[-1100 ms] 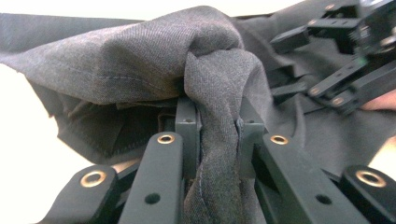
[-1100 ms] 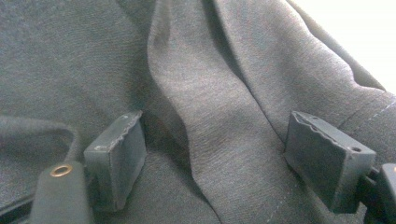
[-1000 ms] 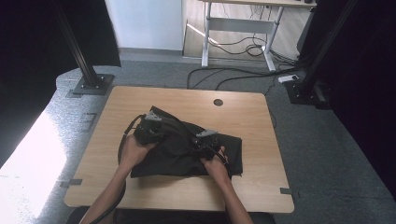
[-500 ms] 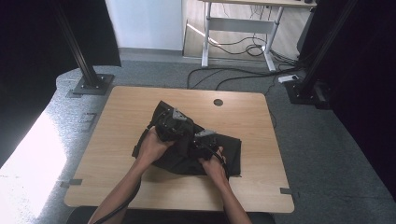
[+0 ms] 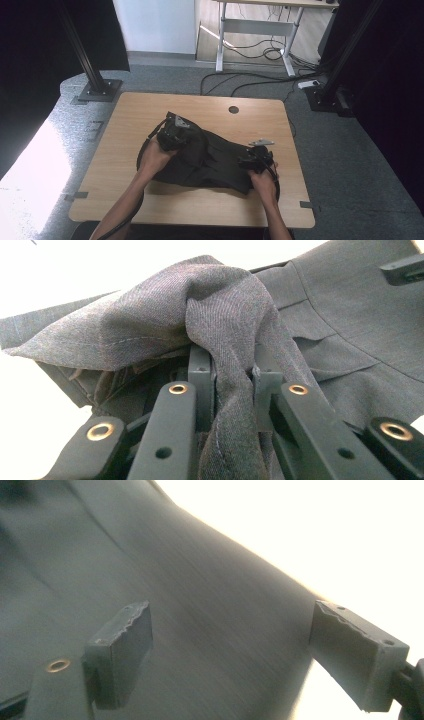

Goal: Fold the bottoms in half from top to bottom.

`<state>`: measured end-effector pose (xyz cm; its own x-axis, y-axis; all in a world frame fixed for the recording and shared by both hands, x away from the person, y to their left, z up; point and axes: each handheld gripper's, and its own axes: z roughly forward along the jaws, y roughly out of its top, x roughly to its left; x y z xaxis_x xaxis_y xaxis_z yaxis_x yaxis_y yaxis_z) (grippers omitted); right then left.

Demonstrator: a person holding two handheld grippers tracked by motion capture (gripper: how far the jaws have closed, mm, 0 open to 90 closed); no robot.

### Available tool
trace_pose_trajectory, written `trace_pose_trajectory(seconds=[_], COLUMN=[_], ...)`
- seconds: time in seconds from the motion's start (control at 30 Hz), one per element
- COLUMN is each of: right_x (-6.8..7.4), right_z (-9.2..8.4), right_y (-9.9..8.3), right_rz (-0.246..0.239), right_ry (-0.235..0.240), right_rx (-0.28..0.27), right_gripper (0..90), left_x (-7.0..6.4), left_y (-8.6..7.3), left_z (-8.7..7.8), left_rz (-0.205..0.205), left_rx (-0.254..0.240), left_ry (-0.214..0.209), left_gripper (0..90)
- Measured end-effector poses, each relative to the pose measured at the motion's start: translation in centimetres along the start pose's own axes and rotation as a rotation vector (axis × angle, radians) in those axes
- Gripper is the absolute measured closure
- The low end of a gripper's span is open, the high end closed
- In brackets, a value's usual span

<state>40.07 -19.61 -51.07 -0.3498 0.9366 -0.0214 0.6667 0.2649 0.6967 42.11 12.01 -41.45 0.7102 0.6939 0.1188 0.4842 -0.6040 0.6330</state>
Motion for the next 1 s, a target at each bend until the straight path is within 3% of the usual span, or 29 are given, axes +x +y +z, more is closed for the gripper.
trace_pose_trajectory(seconds=[0.13,0.33,0.4,0.6,0.77,1.0], right_x=[-1.4,-0.4,0.2,3.1,5.3,7.7], right_z=[1.3,2.4,2.7,4.1,5.2,6.2], right_y=[-2.2,-1.8,-1.4,-0.1,1.1,2.1], right_rz=[0.036,0.019,0.013,-0.011,-0.048,-0.083], right_ry=[0.015,0.014,0.049,0.086,0.116,0.152], right_rx=[0.050,0.036,0.028,0.005,0.006,-0.006], right_gripper=[22.3,25.1,34.9,35.9,36.0,34.9], left_x=[-0.3,-0.6,-0.7,-1.2,-1.7,-3.3], left_y=[0.6,1.8,2.1,3.0,3.6,4.3], left_z=[-0.1,-0.9,-1.2,-1.4,-1.2,0.3], left_rz=[0.007,0.010,0.010,0.006,-0.006,0.007], left_rx=[-0.005,-0.026,-0.035,-0.053,-0.076,-0.073], left_ry=[-0.008,-0.019,-0.023,-0.047,-0.099,-0.128], left_gripper=[76.7,76.7,76.7,76.8,76.8,76.8])
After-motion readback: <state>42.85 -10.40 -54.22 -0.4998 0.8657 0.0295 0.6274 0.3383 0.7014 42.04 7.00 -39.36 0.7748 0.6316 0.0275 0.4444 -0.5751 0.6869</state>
